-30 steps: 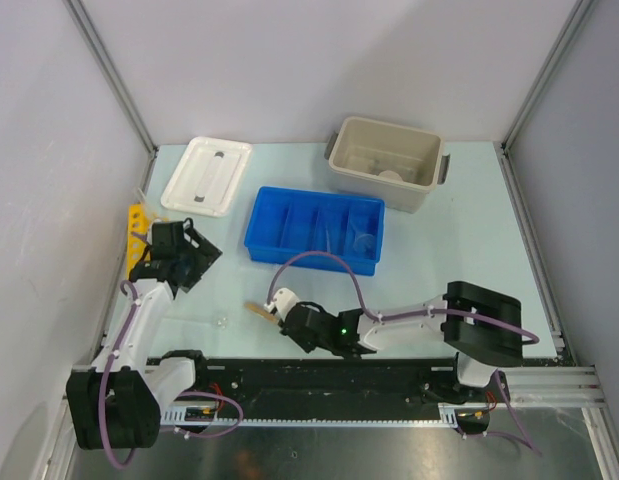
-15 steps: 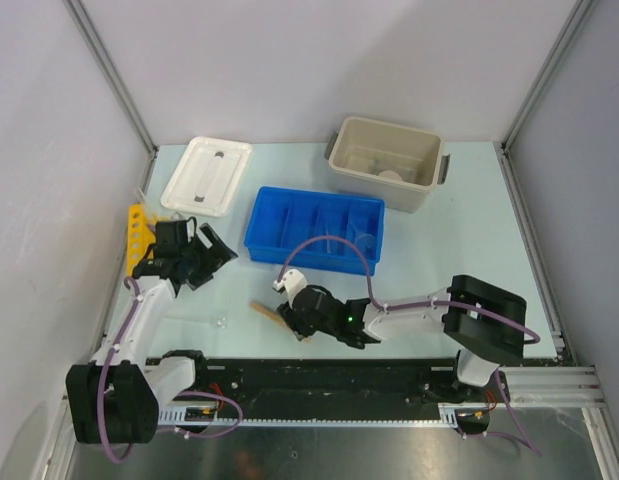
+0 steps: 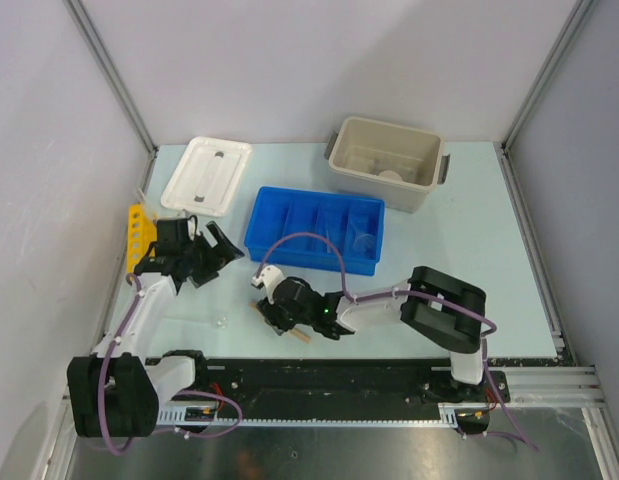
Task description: Organize the chemistry lab equipment
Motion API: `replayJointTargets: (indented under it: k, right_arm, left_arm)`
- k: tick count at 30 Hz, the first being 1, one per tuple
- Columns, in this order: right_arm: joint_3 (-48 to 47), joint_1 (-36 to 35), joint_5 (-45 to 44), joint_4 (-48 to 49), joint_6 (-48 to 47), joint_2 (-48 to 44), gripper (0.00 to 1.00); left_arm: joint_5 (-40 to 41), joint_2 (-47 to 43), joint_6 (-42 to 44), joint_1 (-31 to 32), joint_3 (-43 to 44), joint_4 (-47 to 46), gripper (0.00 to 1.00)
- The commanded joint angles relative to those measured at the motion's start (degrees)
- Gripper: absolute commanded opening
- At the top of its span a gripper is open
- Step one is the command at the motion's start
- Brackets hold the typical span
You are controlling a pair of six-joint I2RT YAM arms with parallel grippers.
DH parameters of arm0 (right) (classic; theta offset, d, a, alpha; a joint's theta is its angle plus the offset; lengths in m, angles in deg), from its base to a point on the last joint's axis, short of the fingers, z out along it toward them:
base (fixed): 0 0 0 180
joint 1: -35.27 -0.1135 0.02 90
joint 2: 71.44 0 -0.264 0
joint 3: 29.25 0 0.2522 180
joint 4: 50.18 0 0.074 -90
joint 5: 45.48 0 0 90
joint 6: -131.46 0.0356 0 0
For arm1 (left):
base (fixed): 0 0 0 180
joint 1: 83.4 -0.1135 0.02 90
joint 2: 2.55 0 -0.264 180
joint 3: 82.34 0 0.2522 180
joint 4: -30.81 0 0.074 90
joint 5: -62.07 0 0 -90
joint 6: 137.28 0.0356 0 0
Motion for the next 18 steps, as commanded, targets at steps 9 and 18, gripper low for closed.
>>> replayJointTargets:
  k: [9, 18]
  right_arm:
    - [-3.3, -3.7, -11.5, -1.2, -0.3, 3.7, 0.15]
    - [-3.4, -0.2, -13.7, -14.8, 4.1, -10.0, 0.0]
  left_arm:
    - [-6.5, 1.4, 2.9, 0.2, 0.4, -2.6, 0.96]
    - [-20.7, 0.6, 7.0, 3.2, 0.8, -6.6, 0.95]
